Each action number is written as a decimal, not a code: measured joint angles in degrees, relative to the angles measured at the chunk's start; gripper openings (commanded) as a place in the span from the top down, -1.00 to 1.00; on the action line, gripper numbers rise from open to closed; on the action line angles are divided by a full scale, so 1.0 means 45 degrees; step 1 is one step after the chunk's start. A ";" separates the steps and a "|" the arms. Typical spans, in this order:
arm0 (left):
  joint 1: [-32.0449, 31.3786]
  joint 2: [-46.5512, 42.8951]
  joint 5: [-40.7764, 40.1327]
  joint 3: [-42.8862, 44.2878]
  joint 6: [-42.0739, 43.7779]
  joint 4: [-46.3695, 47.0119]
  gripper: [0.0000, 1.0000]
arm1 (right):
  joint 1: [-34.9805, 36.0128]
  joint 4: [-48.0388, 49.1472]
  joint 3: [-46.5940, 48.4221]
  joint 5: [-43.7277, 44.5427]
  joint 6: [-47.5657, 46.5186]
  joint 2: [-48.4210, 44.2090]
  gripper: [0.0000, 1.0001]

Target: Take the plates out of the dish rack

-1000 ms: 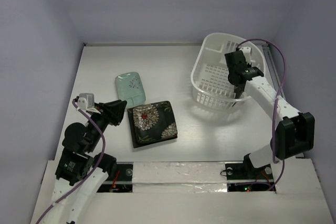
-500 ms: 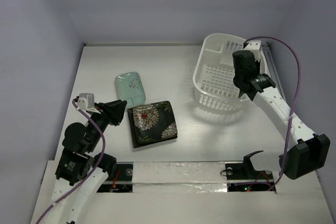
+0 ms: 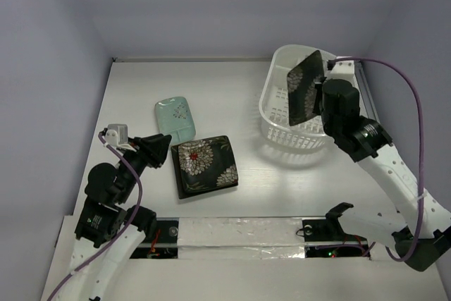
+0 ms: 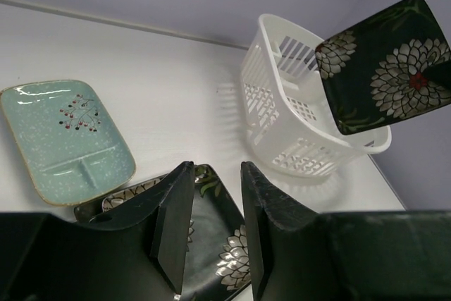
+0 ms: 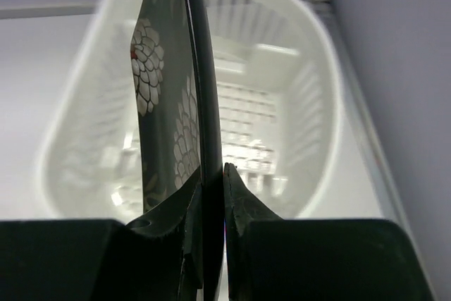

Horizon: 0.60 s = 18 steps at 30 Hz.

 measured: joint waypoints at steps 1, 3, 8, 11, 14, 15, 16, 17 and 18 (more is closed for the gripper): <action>0.0000 0.0024 0.0000 0.0000 0.0005 0.0000 0.39 | 0.0345 0.0010 0.0049 -0.0257 0.0102 -0.0083 1.00; 0.0000 0.0073 0.0000 0.0000 0.0000 0.0000 0.36 | 0.0884 -0.0005 0.0189 -0.0811 0.0330 -0.0107 1.00; 0.0010 0.0180 0.0000 0.0000 -0.0005 0.0005 0.25 | 0.2113 0.0146 0.0204 -0.2885 0.1239 -0.0102 1.00; 0.0087 0.0223 0.0000 0.0000 -0.0005 0.0000 0.19 | 0.3143 0.1141 -0.0515 -0.4104 0.2089 -0.0087 1.00; 0.0165 0.0257 0.0005 0.0000 0.0000 0.0005 0.14 | 0.4425 0.2356 -0.1428 -0.4911 0.3089 0.0389 1.00; 0.0180 0.0291 0.0005 0.0000 -0.0005 0.0005 0.13 | 0.4813 0.2735 -0.1676 -0.5124 0.3410 0.0719 1.00; 0.0189 0.0335 0.0005 0.0000 0.0000 0.0005 0.13 | 0.5255 0.3191 -0.1904 -0.5328 0.3750 0.1166 1.00; 0.0209 0.0364 0.0000 0.0000 -0.0005 0.0005 0.12 | 0.5595 0.3619 -0.2123 -0.5484 0.4061 0.1583 1.00; 0.0214 0.0384 0.0000 0.0000 -0.0005 0.0000 0.12 | 0.5892 0.4070 -0.2346 -0.5731 0.4439 0.1972 1.00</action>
